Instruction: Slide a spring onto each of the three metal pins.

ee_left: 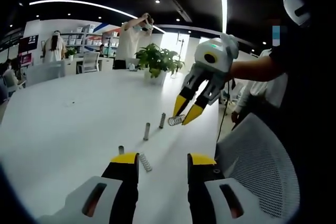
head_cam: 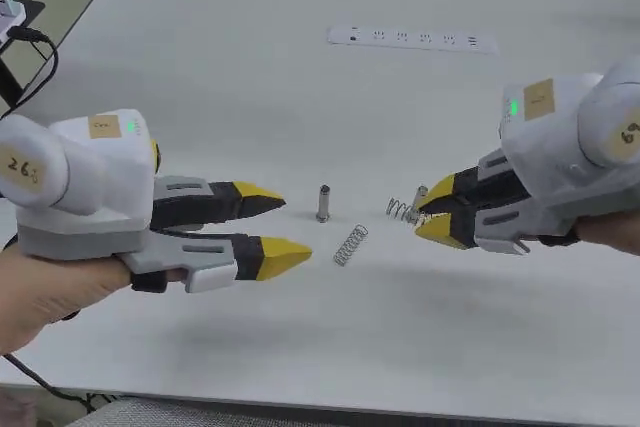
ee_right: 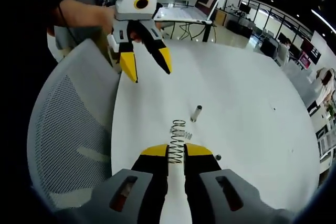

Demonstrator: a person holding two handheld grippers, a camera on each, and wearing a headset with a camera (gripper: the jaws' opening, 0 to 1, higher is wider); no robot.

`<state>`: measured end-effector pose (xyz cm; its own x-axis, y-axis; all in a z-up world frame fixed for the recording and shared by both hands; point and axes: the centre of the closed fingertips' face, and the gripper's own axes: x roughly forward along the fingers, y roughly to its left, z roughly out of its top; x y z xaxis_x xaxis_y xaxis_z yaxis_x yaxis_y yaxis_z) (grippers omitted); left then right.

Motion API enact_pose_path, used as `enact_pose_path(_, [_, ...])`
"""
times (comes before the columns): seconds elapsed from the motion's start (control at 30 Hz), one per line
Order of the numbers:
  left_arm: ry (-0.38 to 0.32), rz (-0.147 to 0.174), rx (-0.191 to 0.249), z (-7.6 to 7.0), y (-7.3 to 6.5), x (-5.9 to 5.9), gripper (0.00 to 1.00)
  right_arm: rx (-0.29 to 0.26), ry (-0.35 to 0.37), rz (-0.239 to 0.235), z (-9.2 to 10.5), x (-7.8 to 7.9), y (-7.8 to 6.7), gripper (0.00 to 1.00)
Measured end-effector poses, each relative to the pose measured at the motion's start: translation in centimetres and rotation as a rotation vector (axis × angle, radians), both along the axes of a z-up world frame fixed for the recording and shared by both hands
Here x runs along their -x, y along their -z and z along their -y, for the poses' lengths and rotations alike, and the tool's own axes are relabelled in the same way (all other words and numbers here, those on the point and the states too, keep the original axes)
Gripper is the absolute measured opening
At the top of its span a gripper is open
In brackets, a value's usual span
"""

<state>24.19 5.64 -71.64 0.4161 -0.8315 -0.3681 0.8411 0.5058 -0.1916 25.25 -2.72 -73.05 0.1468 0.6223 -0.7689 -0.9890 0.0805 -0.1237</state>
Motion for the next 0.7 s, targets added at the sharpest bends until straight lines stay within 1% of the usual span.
enact_pose_path(0.03, [0.004, 0.002, 0.001, 0.1, -0.1, 0.0, 0.30, -0.004, -0.030, 0.004, -0.2, -0.1, 0.1, 0.08])
enact_pose_path(0.07, [0.011, 0.009, 0.006, 0.3, -0.3, 0.0, 0.30, -0.001, -0.043, 0.016, -0.4, 0.0, -0.1, 0.08])
enact_pose_path(0.1, [0.016, 0.011, 0.010, 0.5, -0.5, 0.0, 0.29, -0.003, -0.055, 0.018, -0.7, 0.1, -0.3, 0.08])
enact_pose_path(0.13, [0.027, 0.016, 0.019, 0.7, -0.7, 0.1, 0.29, -0.019, -0.099, 0.025, -1.2, 0.5, -0.7, 0.08])
enact_pose_path(0.17, [0.032, 0.021, 0.023, 0.8, -0.8, 0.1, 0.27, -0.016, -0.091, 0.023, -1.3, 0.5, -0.8, 0.08])
enact_pose_path(0.23, [0.044, 0.030, 0.028, 1.2, -1.1, 0.1, 0.24, -0.020, -0.124, 0.034, -1.9, 0.9, -1.4, 0.08])
enact_pose_path(0.3, [0.056, 0.044, 0.041, 1.5, -1.5, 0.1, 0.23, -0.020, -0.141, 0.045, -2.5, 1.1, -1.9, 0.08])
enact_pose_path(0.37, [0.063, 0.046, 0.047, 1.6, -1.6, 0.1, 0.23, -0.025, -0.152, 0.051, -2.9, 1.1, -2.4, 0.08])
enact_pose_path(0.4, [0.066, 0.052, 0.046, 1.7, -1.7, 0.1, 0.22, -0.027, -0.161, 0.057, -3.0, 1.1, -2.6, 0.08])
enact_pose_path(0.43, [0.071, 0.066, 0.048, 1.7, -1.8, 0.0, 0.21, -0.027, -0.169, 0.062, -3.1, 1.2, -2.8, 0.08])
enact_pose_path(0.5, [0.077, 0.070, 0.070, 1.9, -2.3, 0.0, 0.20, -0.024, -0.181, 0.071, -3.2, 1.2, -3.0, 0.08])
enact_pose_path(0.53, [0.079, 0.078, 0.074, 1.8, -2.4, 0.0, 0.18, -0.020, -0.187, 0.074, -3.2, 1.2, -3.0, 0.08])
enact_pose_path(0.57, [0.083, 0.104, 0.089, 1.9, -2.9, -0.1, 0.17, -0.023, -0.200, 0.081, -3.3, 1.3, -3.2, 0.08])
enact_pose_path(0.6, [0.081, 0.094, 0.090, 1.9, -2.9, -0.1, 0.16, -0.026, -0.206, 0.079, -3.3, 1.4, -3.3, 0.08])
enact_pose_path(0.67, [0.094, 0.098, 0.111, 2.0, -3.2, 0.0, 0.16, -0.028, -0.227, 0.082, -3.5, 1.7, -3.5, 0.08])
enact_pose_path(0.7, [0.096, 0.098, 0.113, 2.1, -3.3, 0.0, 0.16, -0.031, -0.234, 0.088, -3.6, 1.6, -3.5, 0.08])
